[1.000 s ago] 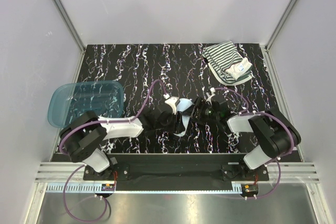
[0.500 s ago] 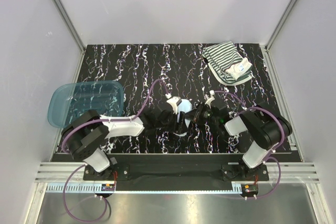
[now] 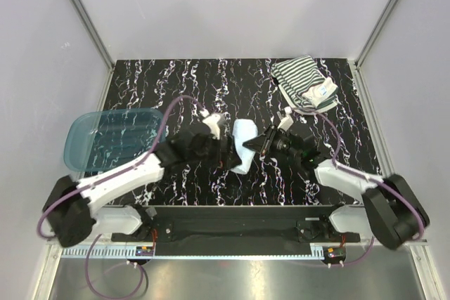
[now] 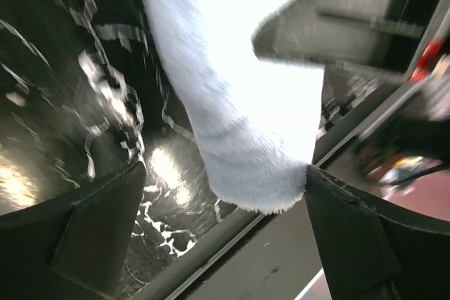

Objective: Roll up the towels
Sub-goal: Place the rolled towel into the container

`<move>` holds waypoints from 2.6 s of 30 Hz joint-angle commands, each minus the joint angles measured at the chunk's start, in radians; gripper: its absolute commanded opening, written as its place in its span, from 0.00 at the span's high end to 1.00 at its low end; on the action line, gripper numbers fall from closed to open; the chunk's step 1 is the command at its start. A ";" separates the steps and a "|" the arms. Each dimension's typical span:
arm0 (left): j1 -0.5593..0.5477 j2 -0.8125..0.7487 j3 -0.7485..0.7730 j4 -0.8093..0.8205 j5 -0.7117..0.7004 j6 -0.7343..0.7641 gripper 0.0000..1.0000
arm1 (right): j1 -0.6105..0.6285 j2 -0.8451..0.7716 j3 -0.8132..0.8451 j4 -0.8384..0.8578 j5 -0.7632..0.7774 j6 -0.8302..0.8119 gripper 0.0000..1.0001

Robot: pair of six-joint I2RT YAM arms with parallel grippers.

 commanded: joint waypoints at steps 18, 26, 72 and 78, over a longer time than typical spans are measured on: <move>0.253 -0.223 0.141 0.278 0.415 -0.169 0.01 | 0.004 -0.375 0.309 -0.252 -0.101 -0.022 0.90; 0.253 -0.195 0.084 0.414 0.458 -0.223 0.01 | 0.006 -0.367 0.301 -0.045 -0.173 0.105 0.89; 0.930 -0.157 0.348 -0.365 0.458 0.182 1.00 | 0.003 -0.456 0.304 -0.477 0.006 -0.069 0.00; 1.043 -0.077 0.328 -0.405 0.355 0.304 1.00 | 0.004 -0.455 0.292 -0.480 -0.025 -0.066 0.00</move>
